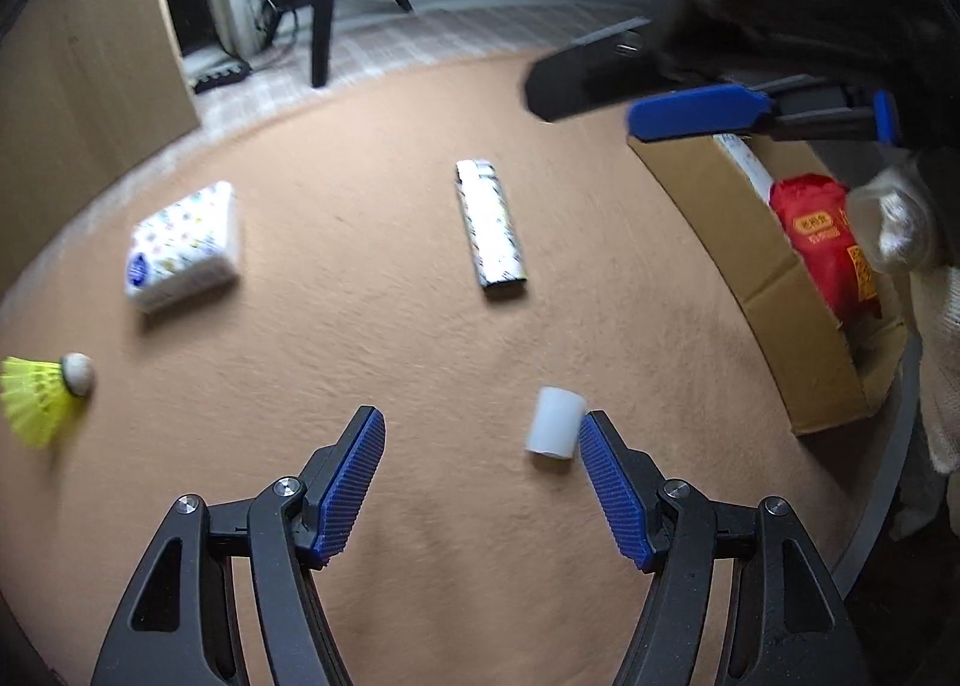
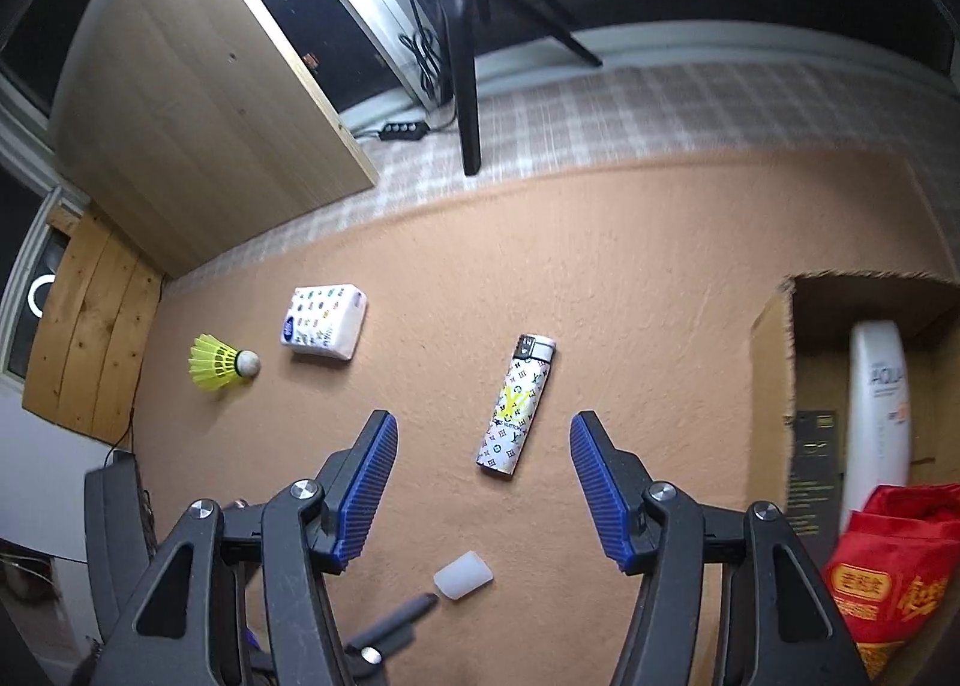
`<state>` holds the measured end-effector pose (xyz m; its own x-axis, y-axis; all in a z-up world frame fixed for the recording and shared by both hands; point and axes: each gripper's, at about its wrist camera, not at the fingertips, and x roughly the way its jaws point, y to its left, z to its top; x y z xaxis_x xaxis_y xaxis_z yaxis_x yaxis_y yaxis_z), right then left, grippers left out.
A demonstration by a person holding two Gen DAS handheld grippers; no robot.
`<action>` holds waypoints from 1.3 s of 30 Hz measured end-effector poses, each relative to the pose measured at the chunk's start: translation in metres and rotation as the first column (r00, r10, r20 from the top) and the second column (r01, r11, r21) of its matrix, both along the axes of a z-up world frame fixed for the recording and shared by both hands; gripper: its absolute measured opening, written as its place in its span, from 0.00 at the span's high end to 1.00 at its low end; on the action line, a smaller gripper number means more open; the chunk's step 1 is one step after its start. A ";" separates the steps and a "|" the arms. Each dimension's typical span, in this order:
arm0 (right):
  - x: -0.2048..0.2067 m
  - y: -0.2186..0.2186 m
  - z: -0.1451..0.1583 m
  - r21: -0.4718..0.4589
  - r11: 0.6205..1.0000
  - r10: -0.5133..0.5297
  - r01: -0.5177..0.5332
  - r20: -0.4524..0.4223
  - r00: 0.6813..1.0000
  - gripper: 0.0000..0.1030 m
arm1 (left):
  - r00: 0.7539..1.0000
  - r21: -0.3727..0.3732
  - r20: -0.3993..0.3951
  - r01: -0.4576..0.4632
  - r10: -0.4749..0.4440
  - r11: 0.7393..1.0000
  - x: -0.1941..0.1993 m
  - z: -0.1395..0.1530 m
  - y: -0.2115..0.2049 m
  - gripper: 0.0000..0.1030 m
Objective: Organize objects
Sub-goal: 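Grasp the white cylinder with the left tool while the right tool grasps the patterned lighter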
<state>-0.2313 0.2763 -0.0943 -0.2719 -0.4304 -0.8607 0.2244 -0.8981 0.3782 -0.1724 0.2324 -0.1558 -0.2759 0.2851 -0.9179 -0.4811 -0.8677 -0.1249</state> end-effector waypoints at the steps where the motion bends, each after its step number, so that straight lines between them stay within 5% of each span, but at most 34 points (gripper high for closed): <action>1: -0.002 0.000 -0.005 0.003 1.000 -0.005 0.005 0.012 1.000 0.46 | 1.000 0.000 0.006 0.005 -0.005 1.000 0.000 -0.004 0.002 0.31; 6: -0.009 0.001 -0.018 0.003 1.000 -0.012 0.012 0.046 0.999 0.47 | 0.999 0.009 0.038 0.014 -0.014 1.000 0.004 -0.020 0.011 0.31; 10: -0.015 -0.002 -0.027 0.013 1.000 -0.007 0.007 0.069 0.998 0.48 | 0.998 0.023 0.058 0.000 -0.001 1.000 0.004 -0.030 0.015 0.46; 14: -0.020 -0.008 -0.036 0.028 1.000 -0.001 -0.002 0.089 0.996 0.49 | 0.999 0.016 0.043 -0.002 0.002 1.000 0.006 -0.030 0.017 0.48; 19: -0.024 -0.015 -0.044 0.053 0.999 0.006 -0.011 0.102 0.995 0.50 | 0.999 0.028 0.044 0.004 -0.005 1.000 0.005 -0.028 0.015 0.72; 27: -0.027 -0.027 -0.059 0.092 0.995 0.018 -0.030 0.126 0.992 0.50 | 0.999 0.060 0.035 -0.016 0.014 0.998 0.008 -0.019 0.004 0.86; 32: -0.026 -0.037 -0.065 0.128 0.990 0.039 -0.054 0.119 0.992 0.51 | 0.998 0.086 0.057 0.009 -0.014 0.996 0.014 -0.019 0.008 0.81; 35: -0.025 -0.043 -0.064 0.166 0.983 0.059 -0.075 0.100 0.993 0.62 | 0.999 0.061 0.047 -0.004 0.001 0.998 0.017 -0.022 0.009 0.62; 39: -0.021 -0.049 -0.065 0.223 0.969 0.092 -0.105 0.066 0.994 0.75 | 0.999 0.078 0.048 -0.017 0.013 0.997 0.021 -0.024 0.006 0.61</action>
<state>-0.2522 0.2276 -0.1589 -0.1877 -0.2454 -0.9511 0.3006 -0.9362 0.1823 -0.1511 0.2380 -0.1801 -0.2372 0.3525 -0.9053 -0.4600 -0.8615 -0.2150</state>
